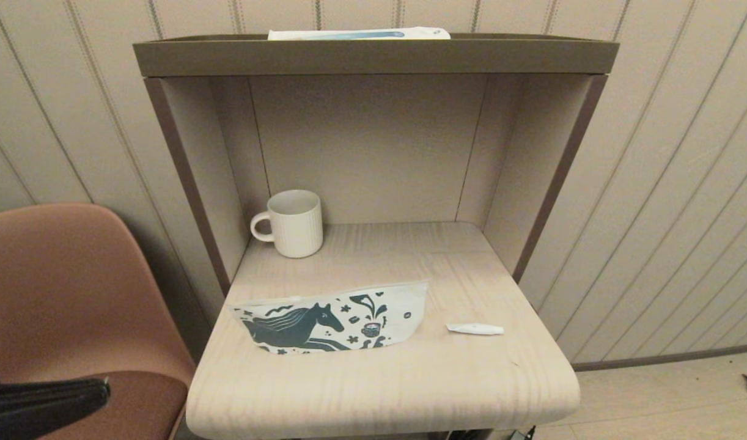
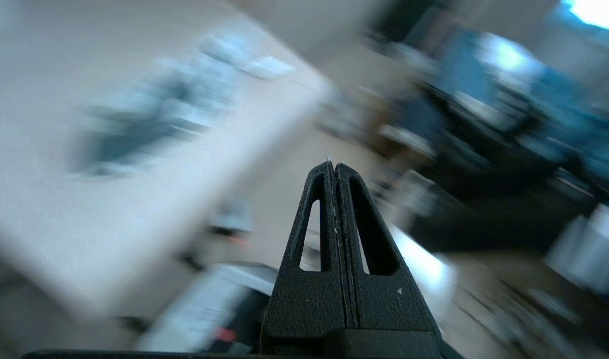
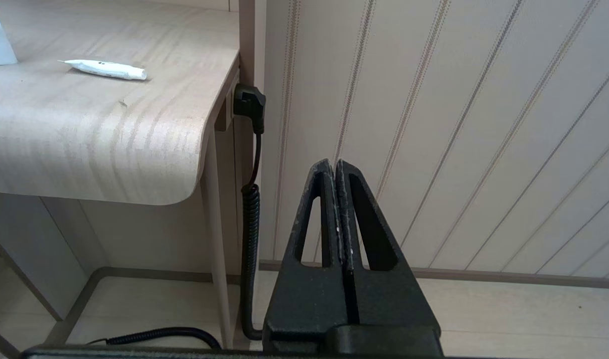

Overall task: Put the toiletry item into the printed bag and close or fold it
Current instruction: Pick up the storage bag

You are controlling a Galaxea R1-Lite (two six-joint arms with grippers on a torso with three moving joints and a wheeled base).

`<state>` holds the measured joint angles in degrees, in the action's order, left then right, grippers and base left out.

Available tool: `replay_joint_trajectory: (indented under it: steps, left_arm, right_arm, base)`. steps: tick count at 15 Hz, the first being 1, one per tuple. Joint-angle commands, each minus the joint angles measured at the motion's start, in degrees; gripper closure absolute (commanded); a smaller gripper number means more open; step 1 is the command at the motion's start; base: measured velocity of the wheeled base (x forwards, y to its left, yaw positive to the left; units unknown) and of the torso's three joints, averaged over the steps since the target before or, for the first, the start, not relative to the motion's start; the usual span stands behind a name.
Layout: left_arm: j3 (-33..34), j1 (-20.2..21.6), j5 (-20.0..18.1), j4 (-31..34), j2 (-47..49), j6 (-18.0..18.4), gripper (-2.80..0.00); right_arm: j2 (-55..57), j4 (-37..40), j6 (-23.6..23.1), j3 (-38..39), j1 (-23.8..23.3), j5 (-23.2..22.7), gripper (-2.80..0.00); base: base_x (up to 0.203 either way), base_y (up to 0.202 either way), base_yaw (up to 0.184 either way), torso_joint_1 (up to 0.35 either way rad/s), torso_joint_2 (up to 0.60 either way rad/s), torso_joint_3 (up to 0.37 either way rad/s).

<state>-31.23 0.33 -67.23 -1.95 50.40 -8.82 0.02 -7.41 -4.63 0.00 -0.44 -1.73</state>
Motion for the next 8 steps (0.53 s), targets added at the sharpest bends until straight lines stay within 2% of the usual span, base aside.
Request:
replay_joint_trajectory:
  steps: [1, 4, 5, 6, 8]
  left_arm:
    - [2.2, 0.0, -4.4, -0.3, 1.8, 1.1, 0.0]
    - [6.3, 0.0, -4.8, -2.1, 2.9, 8.5, 0.0]
    - [6.4, 0.0, -4.7, -2.3, 4.0, 9.9, -0.73]
    - [6.3, 0.0, -4.4, -2.3, 5.1, 12.7, -2.8]
    - [5.0, 0.0, -3.3, -2.5, 5.8, 14.4, -2.8]
  right_arm:
    - [0.0, -0.1, 0.0, 0.0, 0.0, 0.0, 0.0]
    - [0.0, 0.0, -0.1, 0.0, 0.0, 0.0, 0.0]
    - [0.0, 0.0, -0.1, 0.0, 0.0, 0.0, 0.0]
    - [0.0, 0.0, -0.1, 0.0, 0.0, 0.0, 0.0]
    - [0.0, 0.0, -0.1, 0.0, 0.0, 0.0, 0.0]
  base:
    - [0.0, 0.0, 0.0, 0.0, 0.0, 0.0]
    - [0.0, 0.0, 0.0, 0.0, 0.0, 0.0]
    - [0.0, 0.0, 0.0, 0.0, 0.0, 0.0]
    - [0.0, 0.0, 0.0, 0.0, 0.0, 0.0]
    - [0.0, 0.0, 0.0, 0.0, 0.0, 0.0]
